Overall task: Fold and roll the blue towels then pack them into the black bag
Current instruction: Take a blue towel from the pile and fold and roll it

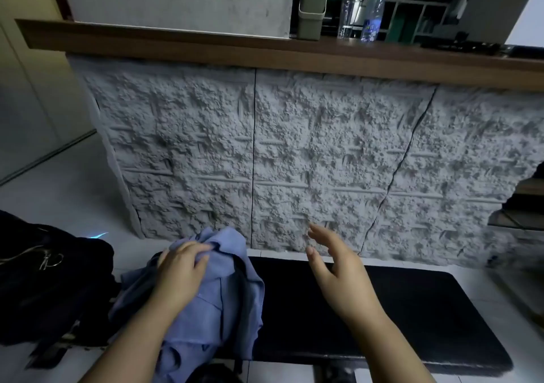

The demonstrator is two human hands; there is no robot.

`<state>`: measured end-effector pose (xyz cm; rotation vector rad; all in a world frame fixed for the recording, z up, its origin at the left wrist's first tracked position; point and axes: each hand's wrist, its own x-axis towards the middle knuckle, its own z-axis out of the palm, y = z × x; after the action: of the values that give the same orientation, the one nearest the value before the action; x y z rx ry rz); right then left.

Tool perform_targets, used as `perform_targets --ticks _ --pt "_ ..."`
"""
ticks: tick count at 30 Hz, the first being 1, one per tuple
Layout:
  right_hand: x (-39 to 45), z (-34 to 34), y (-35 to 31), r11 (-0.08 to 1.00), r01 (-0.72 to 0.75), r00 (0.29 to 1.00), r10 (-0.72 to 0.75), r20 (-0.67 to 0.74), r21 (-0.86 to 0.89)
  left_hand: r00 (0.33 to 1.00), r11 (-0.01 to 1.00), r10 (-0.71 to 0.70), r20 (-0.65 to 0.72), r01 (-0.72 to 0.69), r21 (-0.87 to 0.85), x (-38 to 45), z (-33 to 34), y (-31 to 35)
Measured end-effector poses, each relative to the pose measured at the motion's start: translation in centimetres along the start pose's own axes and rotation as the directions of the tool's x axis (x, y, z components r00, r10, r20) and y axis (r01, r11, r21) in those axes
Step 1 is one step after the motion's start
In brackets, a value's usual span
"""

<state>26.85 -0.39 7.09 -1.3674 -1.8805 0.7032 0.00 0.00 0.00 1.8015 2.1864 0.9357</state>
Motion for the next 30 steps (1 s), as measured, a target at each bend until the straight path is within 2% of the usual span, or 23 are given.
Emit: perform_targets --ticks 3,7,12,15,19,22,24,27,30 --pt "0.1 0.3 0.1 1.000 0.007 1.000 -0.007 -0.014 0.006 0.999 0.981 -0.006 -0.043 -0.002 -0.192 -0.2 -1.2 1.8" --pt "-0.7 2.1 -1.2 0.998 0.064 0.998 -0.064 0.007 -0.011 0.976 0.955 0.205 -0.076 -0.217 -0.204 -1.2 -4.0 5.2" --pt "-2.0 5.4 -3.4 0.987 0.117 0.968 -0.137 0.211 0.107 0.891 0.855 0.436 -0.123 -0.453 -0.250 -3.4 -8.1 10.3" --pt "-2.3 5.7 -3.8 0.984 0.104 0.984 -0.122 0.127 0.142 0.851 0.819 0.493 -0.181 -0.524 -0.233 -4.7 -9.3 11.8" --pt "-3.3 4.1 -3.9 0.978 0.024 0.999 -0.014 -0.052 0.207 0.860 0.842 0.455 -0.233 -0.500 -0.202 -6.5 -10.4 11.7" --pt "-4.4 2.1 -4.0 0.952 -0.014 0.981 0.072 -0.179 0.307 0.896 0.906 0.369 -0.247 -0.406 -0.122 -7.8 -10.5 10.7" --pt "-5.4 0.6 -4.1 0.955 -0.003 0.976 0.068 -0.209 0.297 0.905 0.926 0.338 -0.257 -0.369 -0.084 -8.8 -10.7 10.4" --pt "-7.3 -1.2 -4.5 0.976 0.017 0.977 0.030 -0.213 0.219 0.883 0.915 0.342 -0.321 -0.391 -0.101 -10.5 -11.2 10.9" --pt "-9.4 -2.4 -5.1 0.964 0.057 0.965 0.013 -0.262 0.260 0.907 0.939 0.210 -0.366 -0.291 -0.183 -12.3 -12.2 11.7"
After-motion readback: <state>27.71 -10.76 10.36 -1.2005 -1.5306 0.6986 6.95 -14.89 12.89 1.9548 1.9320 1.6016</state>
